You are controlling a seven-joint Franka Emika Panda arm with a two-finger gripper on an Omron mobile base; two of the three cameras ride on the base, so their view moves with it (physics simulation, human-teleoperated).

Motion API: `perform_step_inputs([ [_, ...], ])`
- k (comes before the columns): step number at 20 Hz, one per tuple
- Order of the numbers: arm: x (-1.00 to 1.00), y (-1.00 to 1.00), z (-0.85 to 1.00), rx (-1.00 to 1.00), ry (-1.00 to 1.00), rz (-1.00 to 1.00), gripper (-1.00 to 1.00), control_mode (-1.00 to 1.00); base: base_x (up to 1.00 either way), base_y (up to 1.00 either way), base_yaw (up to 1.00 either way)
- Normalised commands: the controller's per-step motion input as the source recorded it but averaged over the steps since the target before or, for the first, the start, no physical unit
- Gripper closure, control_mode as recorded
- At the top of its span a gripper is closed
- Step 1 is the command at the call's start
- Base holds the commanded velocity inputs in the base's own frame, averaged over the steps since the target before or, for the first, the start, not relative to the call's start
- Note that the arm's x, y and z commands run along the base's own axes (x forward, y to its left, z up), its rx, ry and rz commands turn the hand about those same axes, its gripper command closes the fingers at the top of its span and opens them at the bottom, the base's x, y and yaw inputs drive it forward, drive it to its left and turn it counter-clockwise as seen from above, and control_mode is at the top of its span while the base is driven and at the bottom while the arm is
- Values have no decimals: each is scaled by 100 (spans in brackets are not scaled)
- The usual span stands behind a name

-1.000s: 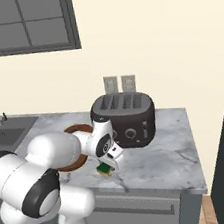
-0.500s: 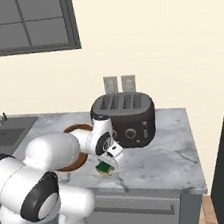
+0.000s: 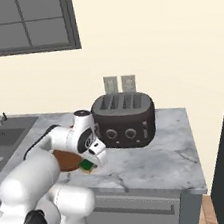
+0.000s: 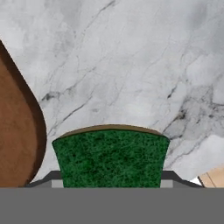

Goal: Pick up the sponge from the counter and clean the cutting board by briefly scrubbing or pressing down on the cutting board. Once finished, release the sponge.

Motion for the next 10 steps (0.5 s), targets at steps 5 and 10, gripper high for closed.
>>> perform_step_inputs([
  [5, 11, 78, 12, -1, 0, 0, 100, -100, 0, 0, 0],
  [10, 38, 50, 2, 0, 0, 1, 100, -100, 0, 0, 0],
])
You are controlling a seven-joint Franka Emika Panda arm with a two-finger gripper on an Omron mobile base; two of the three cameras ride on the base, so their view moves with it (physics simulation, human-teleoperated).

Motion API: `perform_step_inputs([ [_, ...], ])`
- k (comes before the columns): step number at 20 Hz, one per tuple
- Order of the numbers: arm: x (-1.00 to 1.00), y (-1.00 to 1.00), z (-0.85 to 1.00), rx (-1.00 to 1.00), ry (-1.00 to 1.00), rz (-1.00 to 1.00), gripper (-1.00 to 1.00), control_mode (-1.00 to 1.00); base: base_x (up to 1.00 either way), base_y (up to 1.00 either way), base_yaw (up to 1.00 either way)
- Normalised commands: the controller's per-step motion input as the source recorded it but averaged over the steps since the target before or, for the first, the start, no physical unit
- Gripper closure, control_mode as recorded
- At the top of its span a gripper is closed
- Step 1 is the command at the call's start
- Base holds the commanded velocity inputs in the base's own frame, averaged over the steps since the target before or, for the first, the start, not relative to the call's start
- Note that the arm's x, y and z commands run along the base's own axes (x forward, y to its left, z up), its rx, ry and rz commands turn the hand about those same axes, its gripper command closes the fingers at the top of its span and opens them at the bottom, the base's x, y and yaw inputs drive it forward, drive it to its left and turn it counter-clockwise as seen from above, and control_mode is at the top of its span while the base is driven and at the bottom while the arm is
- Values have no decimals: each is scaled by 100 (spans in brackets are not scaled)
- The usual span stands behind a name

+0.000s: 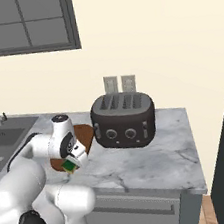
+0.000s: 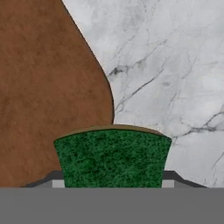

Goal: Pick up the sponge from the counter and clean the cutting board by briefly scrubbing or pressing down on the cutting board. Once finished, release the sponge.

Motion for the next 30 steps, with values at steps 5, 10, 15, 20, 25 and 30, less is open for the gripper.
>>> perform_step_inputs([
  [5, 54, 35, 0, 0, 0, 2, 100, -100, 0, 0, 0],
  [10, 57, 30, 0, 0, 1, 4, 100, -100, 0, 0, 0],
  [15, 18, 29, 0, 0, 5, 4, 100, -100, 0, 0, 0],
  [20, 3, 25, -6, 0, 5, 3, 100, -100, 0, 0, 0],
  [25, -10, 5, -11, 0, 4, 3, 100, -100, 0, 0, 0],
  [30, -10, 13, -16, 0, 2, 2, 100, -100, 0, 0, 0],
])
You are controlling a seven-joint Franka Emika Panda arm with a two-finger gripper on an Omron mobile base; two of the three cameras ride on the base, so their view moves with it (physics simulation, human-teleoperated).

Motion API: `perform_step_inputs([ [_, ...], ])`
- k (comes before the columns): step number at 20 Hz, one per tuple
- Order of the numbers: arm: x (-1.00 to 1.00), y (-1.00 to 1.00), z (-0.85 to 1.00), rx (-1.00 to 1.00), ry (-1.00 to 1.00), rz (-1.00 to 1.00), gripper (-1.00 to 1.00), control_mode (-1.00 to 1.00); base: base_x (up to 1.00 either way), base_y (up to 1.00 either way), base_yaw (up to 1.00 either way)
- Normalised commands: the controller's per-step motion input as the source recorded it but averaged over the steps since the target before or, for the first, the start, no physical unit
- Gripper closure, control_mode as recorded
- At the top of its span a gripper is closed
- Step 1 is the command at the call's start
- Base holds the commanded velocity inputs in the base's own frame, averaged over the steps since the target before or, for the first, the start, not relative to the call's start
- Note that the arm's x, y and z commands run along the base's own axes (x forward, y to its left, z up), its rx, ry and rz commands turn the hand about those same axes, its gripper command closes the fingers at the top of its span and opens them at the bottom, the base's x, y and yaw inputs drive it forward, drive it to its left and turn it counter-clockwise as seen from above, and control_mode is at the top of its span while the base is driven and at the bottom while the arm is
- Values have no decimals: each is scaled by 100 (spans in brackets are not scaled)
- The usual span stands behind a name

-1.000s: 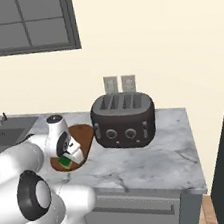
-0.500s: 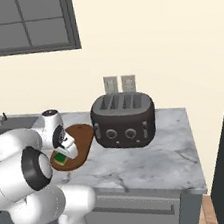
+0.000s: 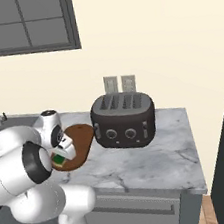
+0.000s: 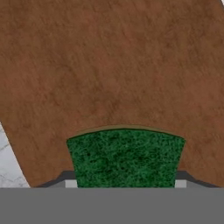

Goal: Pick up the sponge from the counter and clean the cutting board by briefly scrubbing or pressing down on the cutting board. Once finished, release the sponge.

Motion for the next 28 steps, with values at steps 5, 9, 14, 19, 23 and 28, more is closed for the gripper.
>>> perform_step_inputs([
  [5, 9, 10, -16, 0, 2, 0, 100, -100, 0, 0, 0],
  [9, 25, 15, -1, 0, 0, 1, 100, -100, 0, 0, 0],
  [14, 42, 3, -1, 0, 1, 0, 100, -100, 0, 0, 0],
  [19, 52, 0, -1, 0, 0, 0, 100, -100, 0, 0, 0],
  [23, 52, 0, 0, 0, 0, 0, 100, -100, 0, 0, 0],
  [28, 47, 0, -2, 0, 0, 0, 100, -100, 0, 0, 0],
])
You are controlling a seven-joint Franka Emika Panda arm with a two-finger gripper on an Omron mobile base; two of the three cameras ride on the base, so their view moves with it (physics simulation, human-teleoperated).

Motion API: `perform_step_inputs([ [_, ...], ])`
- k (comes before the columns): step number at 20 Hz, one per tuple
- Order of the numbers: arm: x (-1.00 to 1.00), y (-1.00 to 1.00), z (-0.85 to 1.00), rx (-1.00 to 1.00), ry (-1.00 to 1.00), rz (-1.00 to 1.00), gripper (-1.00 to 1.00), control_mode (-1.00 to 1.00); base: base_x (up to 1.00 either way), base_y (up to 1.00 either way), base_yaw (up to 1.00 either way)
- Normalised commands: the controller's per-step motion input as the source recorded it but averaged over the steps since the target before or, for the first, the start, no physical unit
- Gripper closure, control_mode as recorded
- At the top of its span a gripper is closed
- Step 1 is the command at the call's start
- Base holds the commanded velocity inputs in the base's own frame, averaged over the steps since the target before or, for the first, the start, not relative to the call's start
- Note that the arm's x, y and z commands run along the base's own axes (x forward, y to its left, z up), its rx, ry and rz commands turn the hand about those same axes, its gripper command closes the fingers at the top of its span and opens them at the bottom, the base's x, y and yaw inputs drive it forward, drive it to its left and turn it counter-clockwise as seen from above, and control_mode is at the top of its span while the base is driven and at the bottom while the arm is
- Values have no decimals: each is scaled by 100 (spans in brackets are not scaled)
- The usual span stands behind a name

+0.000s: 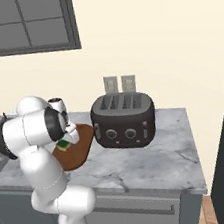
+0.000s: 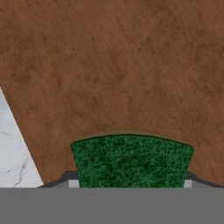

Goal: Pick up the sponge from the counter and clean the cutting board by briefly scrubbing or pressing down on the cutting board. Once finished, release the sponge.

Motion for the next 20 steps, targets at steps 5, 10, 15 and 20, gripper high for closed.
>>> perform_step_inputs([
  [5, 48, 0, -1, 0, 0, 0, 100, -100, 0, 0, 0],
  [10, 53, 0, -12, 0, 0, 0, 100, -100, 0, 0, 0],
  [15, 56, -1, -16, 0, 0, 0, 100, -100, 0, 0, 0],
  [20, 6, -27, -32, -1, 0, 0, 100, -100, 0, 0, 0],
])
